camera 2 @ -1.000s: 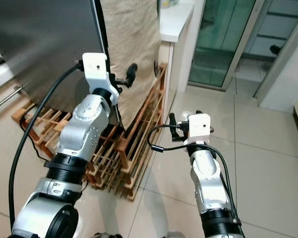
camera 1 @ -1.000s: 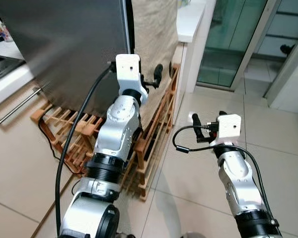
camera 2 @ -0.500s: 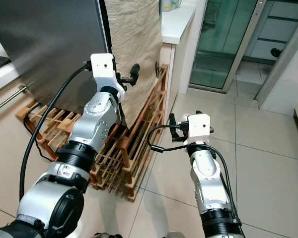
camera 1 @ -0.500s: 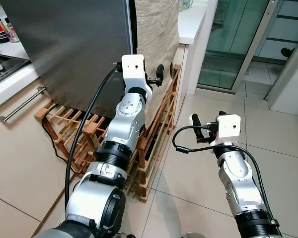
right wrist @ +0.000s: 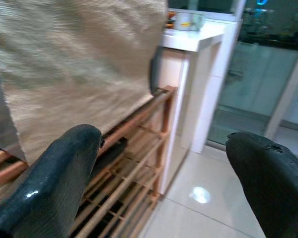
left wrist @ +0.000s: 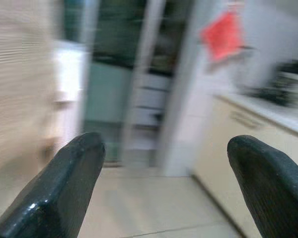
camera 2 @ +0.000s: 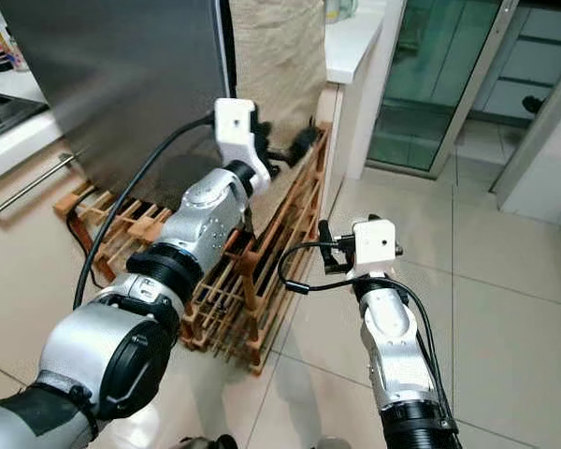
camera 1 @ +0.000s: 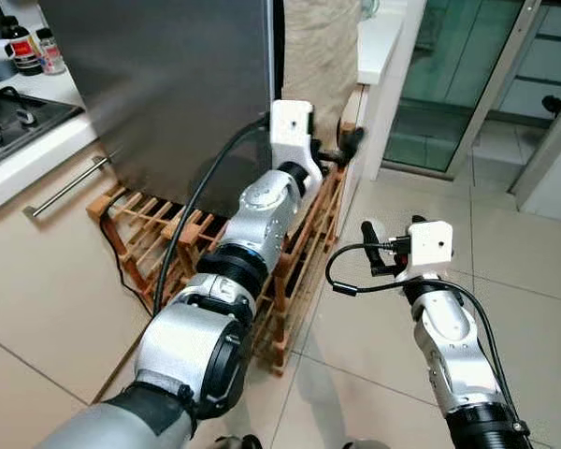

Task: Restocking fridge

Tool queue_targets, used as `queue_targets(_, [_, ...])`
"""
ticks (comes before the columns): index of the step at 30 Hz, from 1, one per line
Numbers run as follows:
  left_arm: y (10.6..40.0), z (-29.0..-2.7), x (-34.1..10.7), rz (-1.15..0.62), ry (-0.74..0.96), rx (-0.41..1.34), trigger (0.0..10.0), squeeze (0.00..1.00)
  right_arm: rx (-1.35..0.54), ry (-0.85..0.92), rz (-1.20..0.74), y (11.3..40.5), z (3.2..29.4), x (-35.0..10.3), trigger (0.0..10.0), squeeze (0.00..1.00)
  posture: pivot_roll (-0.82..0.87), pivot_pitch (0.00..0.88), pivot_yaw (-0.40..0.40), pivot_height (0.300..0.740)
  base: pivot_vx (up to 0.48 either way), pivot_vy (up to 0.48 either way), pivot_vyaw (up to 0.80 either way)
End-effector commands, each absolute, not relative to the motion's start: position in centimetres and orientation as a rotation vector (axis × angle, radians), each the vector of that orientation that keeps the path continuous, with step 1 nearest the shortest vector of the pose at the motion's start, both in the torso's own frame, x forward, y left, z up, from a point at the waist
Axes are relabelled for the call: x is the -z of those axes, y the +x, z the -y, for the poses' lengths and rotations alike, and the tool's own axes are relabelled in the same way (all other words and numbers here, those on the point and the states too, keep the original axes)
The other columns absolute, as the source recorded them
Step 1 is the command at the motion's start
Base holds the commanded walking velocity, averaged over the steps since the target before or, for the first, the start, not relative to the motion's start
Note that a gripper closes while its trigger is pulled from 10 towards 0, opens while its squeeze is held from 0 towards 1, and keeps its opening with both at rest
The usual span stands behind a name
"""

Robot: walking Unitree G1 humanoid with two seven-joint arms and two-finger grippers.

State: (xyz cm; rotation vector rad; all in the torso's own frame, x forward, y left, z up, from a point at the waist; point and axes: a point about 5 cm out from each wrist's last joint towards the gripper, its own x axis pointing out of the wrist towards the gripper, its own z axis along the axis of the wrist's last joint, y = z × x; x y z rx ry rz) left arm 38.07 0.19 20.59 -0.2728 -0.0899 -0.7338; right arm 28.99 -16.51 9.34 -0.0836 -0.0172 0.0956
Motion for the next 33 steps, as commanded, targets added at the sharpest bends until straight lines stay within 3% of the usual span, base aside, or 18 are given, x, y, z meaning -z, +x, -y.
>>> queue_targets(1, [33.0, 10.1, -23.8, 0.147, -0.398, 1.058, 10.0, 0.0, -0.067, -0.084, -0.001, 28.4, 17.4, -9.1, 10.0, 0.03, -0.33, 0.0, 0.076, 0.74, 0.0, 0.0, 0.0])
queue_targets(5, [32.7, 10.2, -24.4, 0.194, -0.395, 1.069, 10.0, 0.0, -0.043, -0.083, -0.019, 27.6, 18.0, -8.6, 10.0, 0.03, -0.34, 0.0, 0.081, 0.74, 0.0, 0.0, 0.0])
queue_targets(10, [33.9, 5.1, -23.6, 0.321, -0.314, 0.978, 10.0, 0.0, -0.019, -0.072, 0.023, 27.6, 17.8, -9.6, 10.0, 0.03, -0.33, 0.0, 0.091, 0.74, 0.0, 0.0, 0.0])
queue_targets(16, [34.1, -4.7, -20.0, 0.309, -0.225, 0.712, 10.0, 0.0, 0.009, -0.039, 0.078, 27.2, 17.7, -10.9, 10.0, 0.04, -0.28, 0.0, 0.081, 0.74, 0.0, 0.0, 0.0])
queue_targets(17, [34.0, -7.9, -19.0, 0.282, -0.216, 0.556, 10.0, 0.0, 0.032, -0.02, 0.095, 26.7, 17.9, -11.1, 10.0, 0.04, -0.25, 0.0, 0.076, 0.74, 0.0, 0.0, 0.0])
queue_targets(18, [33.8, -9.7, -18.2, 0.257, -0.213, 0.464, 10.0, 0.0, 0.048, -0.007, 0.106, 26.3, 18.1, -11.2, 10.0, 0.05, -0.24, 0.0, 0.074, 0.74, 0.0, 0.0, 0.0])
queue_targets(19, [33.8, -9.7, -18.2, 0.257, -0.213, 0.464, 10.0, 0.0, 0.048, -0.007, 0.106, 26.3, 18.1, -11.2, 10.0, 0.05, -0.24, 0.0, 0.074, 0.74, 0.0, 0.0, 0.0])
queue_targets(21, [31.8, -14.5, -14.8, 0.163, -0.076, 0.248, 10.0, 0.0, 0.079, 0.025, 0.137, 25.3, 18.4, -11.3, 10.0, 0.06, -0.23, 0.0, 0.063, 0.74, 0.0, 0.0, 0.0])
queue_targets(27, [27.9, -18.3, -10.4, -0.059, -0.062, -0.001, 10.0, 0.0, 0.038, -0.014, 0.119, 25.1, 17.9, -10.7, 10.0, 0.06, -0.2, 0.0, 0.032, 0.74, 0.0, 0.0, 0.0])
queue_targets(33, [29.5, -16.1, -13.1, 0.03, -0.122, -0.022, 10.0, 0.0, -0.03, -0.038, 0.043, 26.9, 17.5, -9.7, 10.0, 0.05, -0.16, 0.0, -0.006, 0.74, 0.161, -0.176, 0.0])
